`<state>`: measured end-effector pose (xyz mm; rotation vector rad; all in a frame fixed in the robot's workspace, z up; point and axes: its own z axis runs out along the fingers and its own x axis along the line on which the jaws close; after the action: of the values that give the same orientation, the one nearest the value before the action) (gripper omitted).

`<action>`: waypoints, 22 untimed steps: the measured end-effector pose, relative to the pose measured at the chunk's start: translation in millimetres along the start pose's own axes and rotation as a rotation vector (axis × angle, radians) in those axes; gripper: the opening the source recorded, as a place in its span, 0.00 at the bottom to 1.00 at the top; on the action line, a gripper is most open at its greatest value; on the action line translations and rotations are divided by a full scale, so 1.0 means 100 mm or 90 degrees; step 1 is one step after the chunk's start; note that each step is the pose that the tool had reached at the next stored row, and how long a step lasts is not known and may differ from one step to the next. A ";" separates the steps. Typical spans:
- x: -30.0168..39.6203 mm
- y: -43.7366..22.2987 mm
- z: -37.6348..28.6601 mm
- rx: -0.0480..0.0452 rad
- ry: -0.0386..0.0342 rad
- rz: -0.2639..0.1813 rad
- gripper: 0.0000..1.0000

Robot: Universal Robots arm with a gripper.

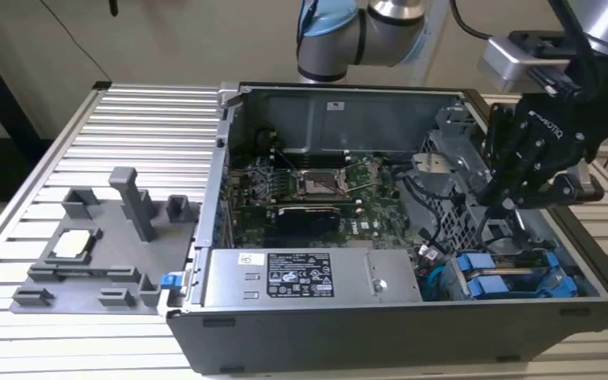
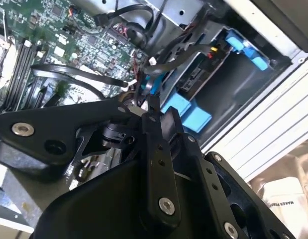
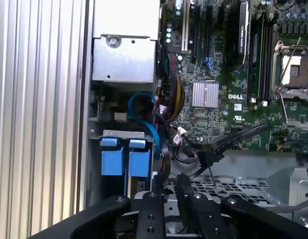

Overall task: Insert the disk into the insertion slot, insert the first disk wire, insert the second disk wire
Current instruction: 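Insert the first disk wire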

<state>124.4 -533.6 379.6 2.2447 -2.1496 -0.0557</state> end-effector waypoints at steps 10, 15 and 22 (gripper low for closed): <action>-0.325 0.133 0.020 0.0139 0.0030 -0.001 0.26; -0.340 0.246 0.059 0.0377 0.0096 -0.001 0.26; -0.356 0.360 0.088 0.0616 0.0358 -0.003 0.26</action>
<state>86.5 -499.6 372.7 2.2728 -2.1630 0.1124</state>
